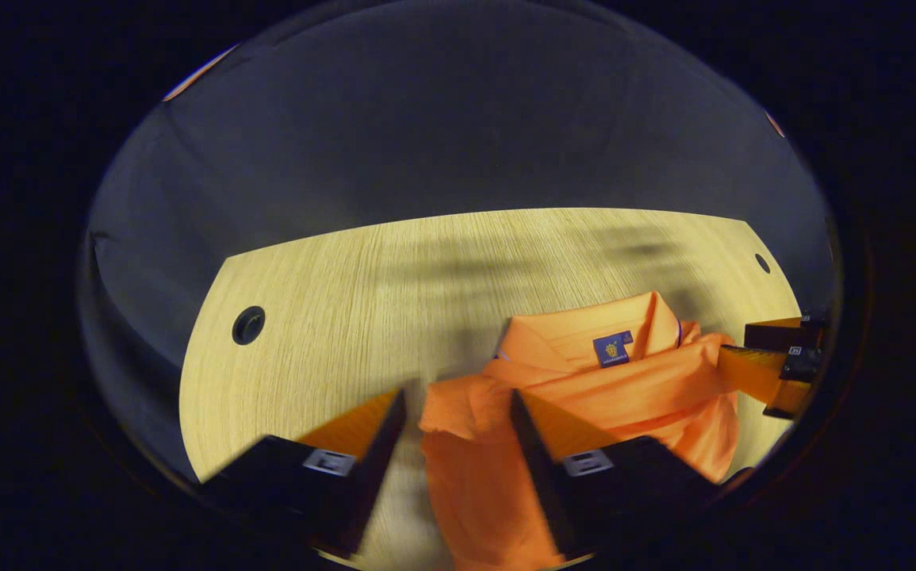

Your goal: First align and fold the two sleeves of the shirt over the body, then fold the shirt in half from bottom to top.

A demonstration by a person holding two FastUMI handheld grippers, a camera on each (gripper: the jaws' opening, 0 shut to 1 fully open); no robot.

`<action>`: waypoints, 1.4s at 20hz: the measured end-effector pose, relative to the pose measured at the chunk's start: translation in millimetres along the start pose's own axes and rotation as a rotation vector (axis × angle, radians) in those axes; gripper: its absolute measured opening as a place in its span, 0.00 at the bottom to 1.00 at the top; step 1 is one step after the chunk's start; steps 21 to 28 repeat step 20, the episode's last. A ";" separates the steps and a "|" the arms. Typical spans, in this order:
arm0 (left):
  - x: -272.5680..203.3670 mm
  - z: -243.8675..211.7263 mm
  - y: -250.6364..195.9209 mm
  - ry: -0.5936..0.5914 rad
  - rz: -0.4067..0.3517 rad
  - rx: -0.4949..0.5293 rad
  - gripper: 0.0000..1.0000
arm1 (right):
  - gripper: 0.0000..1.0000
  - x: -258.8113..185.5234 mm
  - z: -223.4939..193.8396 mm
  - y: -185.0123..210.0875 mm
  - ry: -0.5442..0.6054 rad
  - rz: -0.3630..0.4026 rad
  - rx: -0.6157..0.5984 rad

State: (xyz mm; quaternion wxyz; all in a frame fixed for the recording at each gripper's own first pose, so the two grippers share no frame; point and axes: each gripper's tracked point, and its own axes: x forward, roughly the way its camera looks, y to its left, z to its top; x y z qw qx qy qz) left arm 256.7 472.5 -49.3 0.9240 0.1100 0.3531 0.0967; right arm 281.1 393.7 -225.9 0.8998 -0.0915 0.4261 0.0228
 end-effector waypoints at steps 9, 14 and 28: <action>-100.3 60.0 9.7 -0.238 0.036 -0.008 0.98 | 0.99 -93.3 51.3 6.9 -0.215 0.048 0.079; -191.9 87.2 0.6 -0.410 0.026 -0.035 0.98 | 0.99 -187.1 76.7 -1.5 -0.405 0.062 0.102; -307.3 89.5 -16.9 -0.574 -0.030 -0.099 0.98 | 0.99 -277.9 67.2 -9.7 -0.565 0.076 0.077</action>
